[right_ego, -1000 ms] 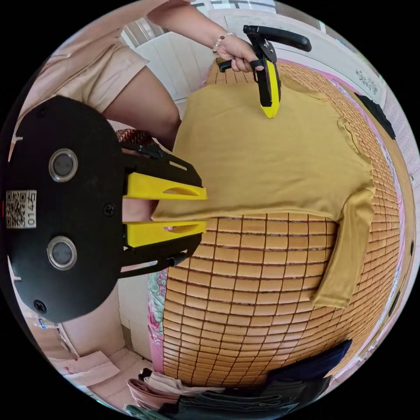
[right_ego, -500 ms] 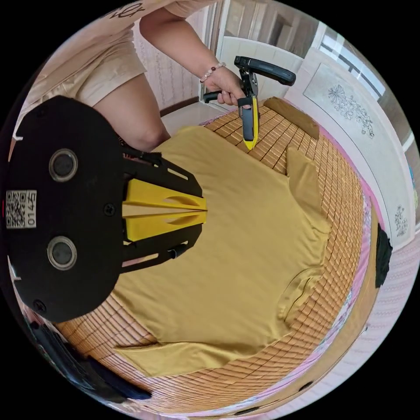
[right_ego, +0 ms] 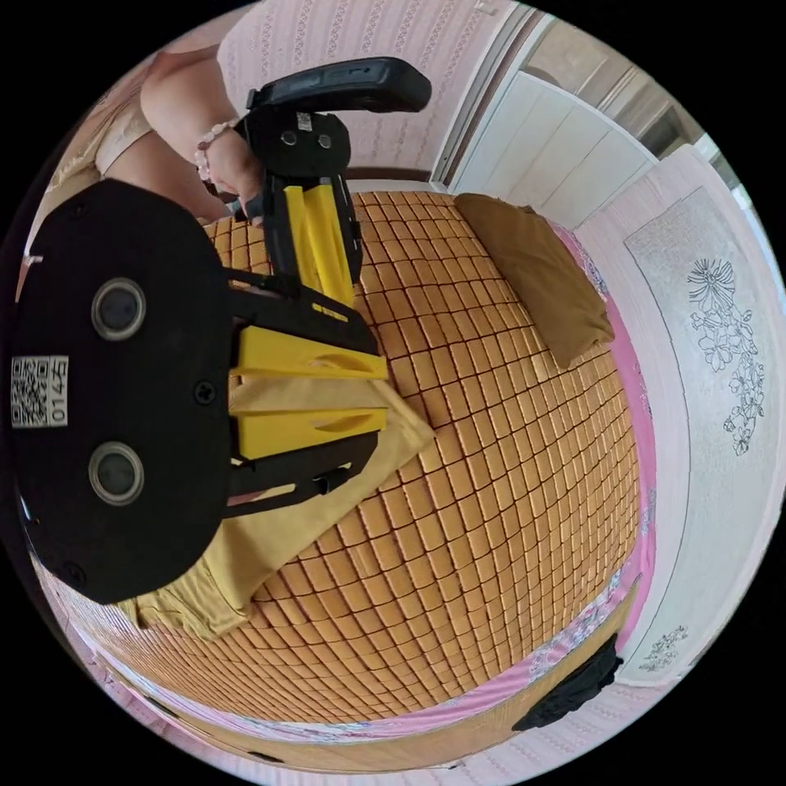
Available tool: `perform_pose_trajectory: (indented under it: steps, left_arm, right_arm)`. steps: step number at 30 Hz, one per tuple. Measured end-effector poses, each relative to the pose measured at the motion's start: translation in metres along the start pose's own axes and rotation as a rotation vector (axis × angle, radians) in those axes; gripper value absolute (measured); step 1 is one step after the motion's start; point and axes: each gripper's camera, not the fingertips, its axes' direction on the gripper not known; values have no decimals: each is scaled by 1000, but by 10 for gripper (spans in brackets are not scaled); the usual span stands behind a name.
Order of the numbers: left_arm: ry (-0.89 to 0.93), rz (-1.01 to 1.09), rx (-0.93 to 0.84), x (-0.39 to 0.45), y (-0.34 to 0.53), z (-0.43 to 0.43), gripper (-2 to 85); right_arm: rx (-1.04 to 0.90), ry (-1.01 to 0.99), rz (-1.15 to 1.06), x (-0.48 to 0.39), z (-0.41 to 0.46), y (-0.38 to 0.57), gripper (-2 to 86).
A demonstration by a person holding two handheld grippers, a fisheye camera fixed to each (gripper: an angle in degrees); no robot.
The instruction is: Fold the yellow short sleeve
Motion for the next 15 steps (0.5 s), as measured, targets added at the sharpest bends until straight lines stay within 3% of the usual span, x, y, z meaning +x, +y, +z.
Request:
perform_pose_trajectory:
  steps: [6, 15]
  left_arm:
    - [13, 4, 19, -15, -5, -1, 55]
    - [-10, 75, 31, -28, 0, -5, -4]
  right_arm:
    - [-107, 92, -39, 3, 37, -46, 55]
    - [-42, 42, 43, 23, 39, -48, -1]
